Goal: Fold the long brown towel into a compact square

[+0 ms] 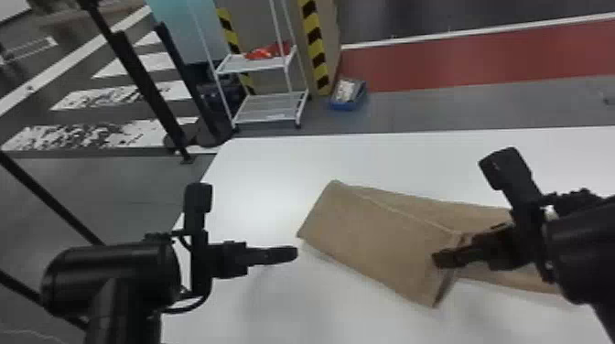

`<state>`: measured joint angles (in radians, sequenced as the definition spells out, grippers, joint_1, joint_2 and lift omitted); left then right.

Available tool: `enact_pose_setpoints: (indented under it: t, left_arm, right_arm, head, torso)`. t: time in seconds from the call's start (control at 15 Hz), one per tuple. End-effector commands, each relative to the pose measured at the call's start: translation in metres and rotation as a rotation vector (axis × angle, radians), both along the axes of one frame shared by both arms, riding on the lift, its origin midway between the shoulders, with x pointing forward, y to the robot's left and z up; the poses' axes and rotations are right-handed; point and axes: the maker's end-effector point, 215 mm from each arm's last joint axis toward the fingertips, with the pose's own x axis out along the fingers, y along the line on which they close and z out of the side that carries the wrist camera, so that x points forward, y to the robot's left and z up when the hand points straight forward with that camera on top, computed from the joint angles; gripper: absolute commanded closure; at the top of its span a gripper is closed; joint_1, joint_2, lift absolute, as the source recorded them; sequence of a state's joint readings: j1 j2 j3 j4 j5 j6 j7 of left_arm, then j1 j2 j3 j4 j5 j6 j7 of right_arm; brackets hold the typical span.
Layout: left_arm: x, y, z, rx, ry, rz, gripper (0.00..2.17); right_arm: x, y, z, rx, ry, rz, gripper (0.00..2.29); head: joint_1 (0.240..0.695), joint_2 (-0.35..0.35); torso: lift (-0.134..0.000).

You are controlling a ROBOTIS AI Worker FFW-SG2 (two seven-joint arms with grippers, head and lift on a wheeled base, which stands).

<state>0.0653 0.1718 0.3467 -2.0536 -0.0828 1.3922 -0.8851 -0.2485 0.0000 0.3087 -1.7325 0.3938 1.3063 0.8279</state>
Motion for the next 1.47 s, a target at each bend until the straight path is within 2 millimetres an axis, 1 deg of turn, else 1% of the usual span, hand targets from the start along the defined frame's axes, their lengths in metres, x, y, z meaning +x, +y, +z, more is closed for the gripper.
enact_pose_setpoints:
  t: [0.0,0.07,0.13,0.27,0.33,0.53,0.67,0.8,0.87,1.0,1.07,1.13,1.27,1.33,1.4]
  left_arm:
    - [-0.001,0.0,-0.001,-0.001,0.002,-0.001,0.1]
    - [-0.002,-0.001,-0.002,-0.003,0.005,-0.001,0.1]
    - [-0.003,0.001,-0.002,-0.002,0.005,0.002,0.1]
    - [-0.003,0.002,-0.002,-0.005,0.005,0.007,0.1]
    - [-0.005,0.004,-0.003,-0.005,0.008,0.01,0.1]
    - [-0.004,0.006,-0.003,-0.005,0.005,0.014,0.1]
    - [-0.004,0.004,-0.004,-0.005,0.003,0.009,0.1]
    - [-0.003,0.003,-0.005,-0.004,0.004,0.008,0.1]
    - [-0.003,0.004,-0.005,-0.005,0.005,0.008,0.1]
    - [-0.003,0.004,-0.005,-0.005,0.005,0.008,0.1]
    - [-0.003,0.005,-0.005,-0.006,0.005,0.01,0.1]
    - [-0.003,0.007,-0.005,-0.003,0.006,0.014,0.1]
    - [-0.003,0.009,-0.006,-0.003,0.005,0.016,0.1]
    - [-0.002,0.009,-0.007,-0.004,0.004,0.016,0.1]
    - [-0.001,0.009,-0.008,-0.004,0.003,0.015,0.1]
  right_arm:
    - [0.023,-0.014,0.006,-0.008,-0.034,-0.021,0.27]
    - [0.033,-0.018,0.009,-0.016,-0.052,-0.021,0.26]
    - [0.046,-0.026,0.012,-0.025,-0.076,-0.03,0.26]
    - [0.065,-0.039,0.018,-0.031,-0.103,-0.049,0.25]
    - [0.068,-0.044,0.02,-0.021,-0.1,-0.065,0.25]
    - [0.052,-0.038,0.016,0.017,-0.068,-0.065,0.25]
    - [0.05,-0.04,0.014,0.016,-0.061,-0.07,0.25]
    - [0.052,-0.043,0.013,0.016,-0.062,-0.076,0.25]
    - [0.058,-0.048,0.016,0.017,-0.067,-0.088,0.24]
    - [0.063,-0.055,0.015,0.017,-0.055,-0.107,0.24]
    - [0.059,-0.058,0.011,0.02,-0.034,-0.117,0.24]
    - [0.05,-0.053,0.007,0.027,-0.018,-0.11,0.24]
    - [0.03,-0.044,0.007,0.043,0.006,-0.101,0.24]
    - [0.024,-0.043,0.005,0.047,0.018,-0.103,0.24]
    - [0.023,-0.042,0.004,0.046,0.021,-0.103,0.24]
  head:
    - [0.695,0.307]
    - [0.695,0.3]
    - [0.695,0.291]
    - [0.695,0.268]
    - [0.695,0.259]
    - [0.695,0.243]
    - [0.695,0.251]
    - [0.695,0.251]
    - [0.695,0.249]
    - [0.695,0.24]
    - [0.695,0.235]
    - [0.695,0.231]
    - [0.695,0.235]
    - [0.695,0.242]
    - [0.695,0.248]
  torso:
    - [-0.125]
    - [-0.125]
    - [-0.125]
    - [-0.125]
    - [-0.125]
    - [-0.125]
    - [-0.125]
    - [-0.125]
    - [-0.125]
    - [-0.125]
    - [-0.125]
    - [-0.125]
    - [-0.125]
    - [-0.125]
    - [-0.125]
